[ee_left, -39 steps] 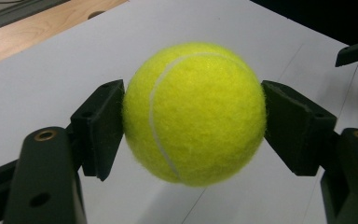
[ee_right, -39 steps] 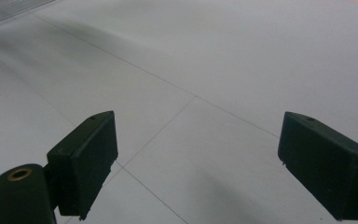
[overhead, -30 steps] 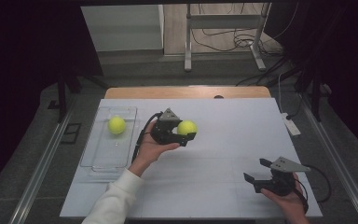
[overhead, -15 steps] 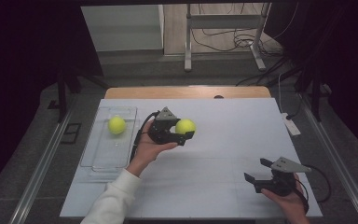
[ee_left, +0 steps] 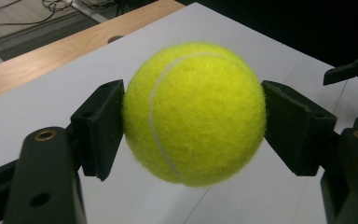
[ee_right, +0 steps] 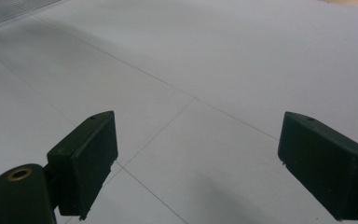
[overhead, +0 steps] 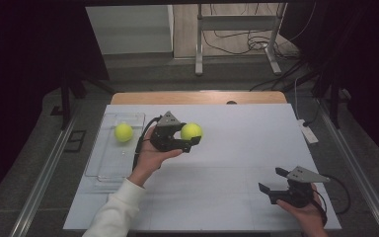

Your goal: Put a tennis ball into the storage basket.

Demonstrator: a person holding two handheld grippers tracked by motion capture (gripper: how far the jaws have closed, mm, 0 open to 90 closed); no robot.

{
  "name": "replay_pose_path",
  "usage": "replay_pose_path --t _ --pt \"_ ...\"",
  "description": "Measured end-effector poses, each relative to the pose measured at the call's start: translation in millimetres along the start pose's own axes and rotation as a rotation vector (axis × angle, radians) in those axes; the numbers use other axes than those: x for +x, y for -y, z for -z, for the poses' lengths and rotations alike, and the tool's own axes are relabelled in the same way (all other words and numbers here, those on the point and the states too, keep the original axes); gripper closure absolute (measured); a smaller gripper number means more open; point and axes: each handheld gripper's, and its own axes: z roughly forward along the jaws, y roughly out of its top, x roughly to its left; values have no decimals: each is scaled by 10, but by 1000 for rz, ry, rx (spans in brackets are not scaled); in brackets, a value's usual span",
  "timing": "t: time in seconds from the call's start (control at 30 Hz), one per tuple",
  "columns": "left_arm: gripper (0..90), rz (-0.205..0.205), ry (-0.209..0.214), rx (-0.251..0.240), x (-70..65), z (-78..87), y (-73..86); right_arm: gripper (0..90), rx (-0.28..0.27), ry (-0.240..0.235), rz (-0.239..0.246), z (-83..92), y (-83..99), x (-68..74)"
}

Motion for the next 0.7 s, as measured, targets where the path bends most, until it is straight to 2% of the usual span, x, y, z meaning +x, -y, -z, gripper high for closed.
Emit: replay_pose_path --t 0.7 --pt "268 25 -28 -35 103 177 -5 126 0 3 3 4 -2 1"
